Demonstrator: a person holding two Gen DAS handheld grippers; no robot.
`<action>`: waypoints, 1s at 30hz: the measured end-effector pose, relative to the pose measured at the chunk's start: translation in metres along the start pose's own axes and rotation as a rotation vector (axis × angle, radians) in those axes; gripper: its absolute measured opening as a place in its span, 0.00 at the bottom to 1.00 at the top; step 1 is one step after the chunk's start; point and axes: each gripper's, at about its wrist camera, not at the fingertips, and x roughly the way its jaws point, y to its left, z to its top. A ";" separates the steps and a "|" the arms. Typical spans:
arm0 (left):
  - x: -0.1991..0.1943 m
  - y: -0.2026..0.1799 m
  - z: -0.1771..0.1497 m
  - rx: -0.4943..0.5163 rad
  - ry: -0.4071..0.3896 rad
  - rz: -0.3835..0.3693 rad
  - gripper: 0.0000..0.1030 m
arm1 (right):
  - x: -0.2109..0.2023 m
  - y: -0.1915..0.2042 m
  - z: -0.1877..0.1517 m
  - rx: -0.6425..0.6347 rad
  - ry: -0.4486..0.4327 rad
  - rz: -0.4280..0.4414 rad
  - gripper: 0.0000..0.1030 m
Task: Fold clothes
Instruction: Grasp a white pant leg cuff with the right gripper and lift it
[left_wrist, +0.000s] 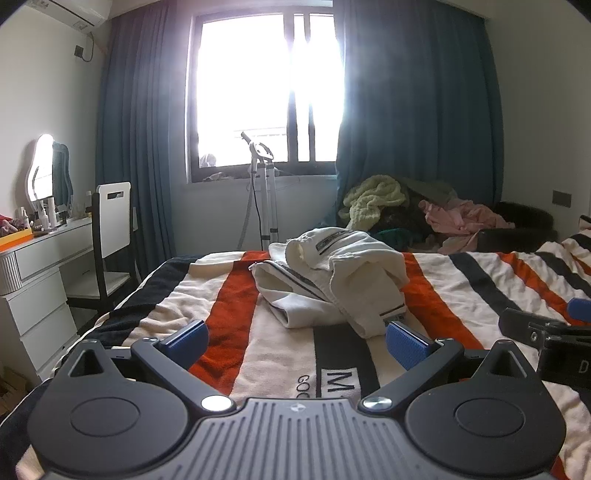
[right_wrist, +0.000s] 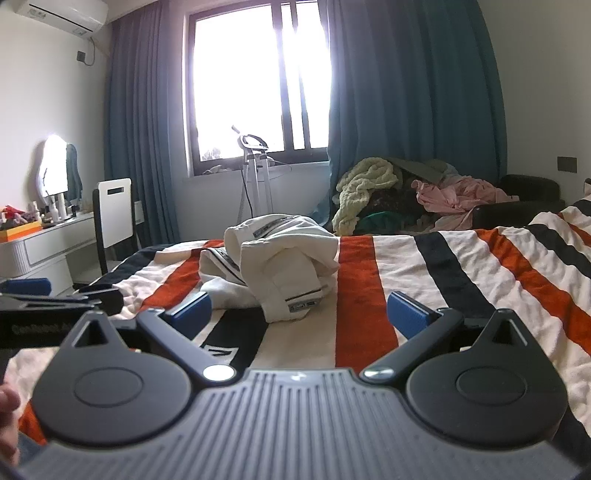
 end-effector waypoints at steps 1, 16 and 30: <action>-0.001 0.001 0.001 -0.006 -0.017 -0.009 1.00 | 0.001 0.000 0.001 0.003 0.012 0.005 1.00; 0.074 0.021 0.071 0.076 -0.122 0.156 1.00 | 0.082 0.015 -0.004 0.040 0.178 0.035 1.00; 0.175 0.096 0.021 -0.072 0.009 0.169 1.00 | 0.292 0.053 -0.044 -0.033 0.301 -0.149 0.80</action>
